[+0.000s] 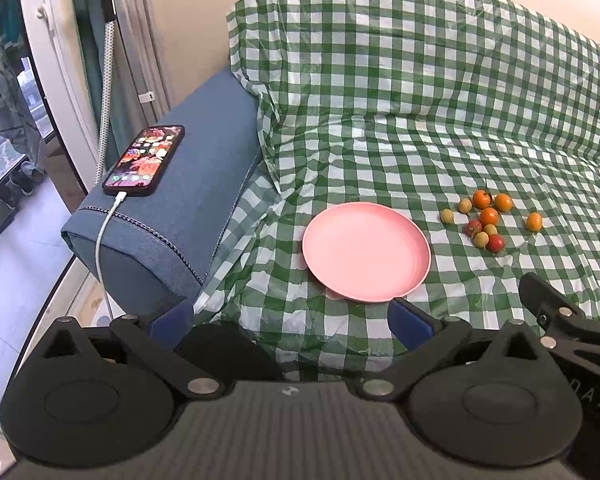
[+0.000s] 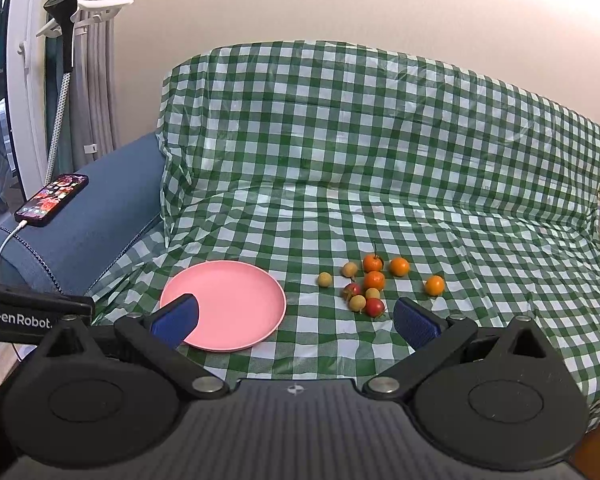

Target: Organize fruits

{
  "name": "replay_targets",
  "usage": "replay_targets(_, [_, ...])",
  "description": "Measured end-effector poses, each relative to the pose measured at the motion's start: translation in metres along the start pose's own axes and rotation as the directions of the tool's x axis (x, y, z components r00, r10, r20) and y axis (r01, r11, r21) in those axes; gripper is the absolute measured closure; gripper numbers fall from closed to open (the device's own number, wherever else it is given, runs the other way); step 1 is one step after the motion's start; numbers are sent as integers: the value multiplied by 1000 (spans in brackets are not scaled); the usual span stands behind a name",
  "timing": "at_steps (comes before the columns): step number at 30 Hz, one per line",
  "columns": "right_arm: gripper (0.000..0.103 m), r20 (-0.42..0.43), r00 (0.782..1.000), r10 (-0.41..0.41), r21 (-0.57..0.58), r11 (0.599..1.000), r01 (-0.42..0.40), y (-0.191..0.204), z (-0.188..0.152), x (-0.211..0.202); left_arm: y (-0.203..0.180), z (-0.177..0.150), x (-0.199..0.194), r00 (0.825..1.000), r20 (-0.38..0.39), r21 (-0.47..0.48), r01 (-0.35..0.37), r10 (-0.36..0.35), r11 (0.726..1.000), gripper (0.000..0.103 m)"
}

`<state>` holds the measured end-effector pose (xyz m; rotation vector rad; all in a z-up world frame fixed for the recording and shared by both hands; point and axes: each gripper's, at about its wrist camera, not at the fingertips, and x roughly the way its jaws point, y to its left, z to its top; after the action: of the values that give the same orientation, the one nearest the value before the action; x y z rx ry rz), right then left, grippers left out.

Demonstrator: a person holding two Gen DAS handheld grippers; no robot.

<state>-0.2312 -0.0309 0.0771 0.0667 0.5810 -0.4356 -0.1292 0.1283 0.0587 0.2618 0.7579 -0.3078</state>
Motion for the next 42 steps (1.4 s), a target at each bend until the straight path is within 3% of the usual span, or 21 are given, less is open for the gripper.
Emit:
replay_targets(12, [1,-51,998,44,64,997,-41,-19,-4,25,-13,3,24,997,-78,40,-1,4,999,0])
replay_targets(23, [1,-77,997,3,210,978,13,-63,-14,45,-47,15,46,993,-121,113,19,-5,993,0])
replay_targets(31, [1,-128,992,20,320,947,22,-95,-22,67,-77,25,59,989,-143,179,50,-24,983,0])
replay_targets(36, [1,-137,991,-15,368,928,65,-118,-27,84,-105,31,72,984,-171,228,92,-53,969,0])
replay_targets(42, [1,-154,978,-140,376,907,189,-165,-37,117,-154,47,100,972,-205,282,167,-111,945,0])
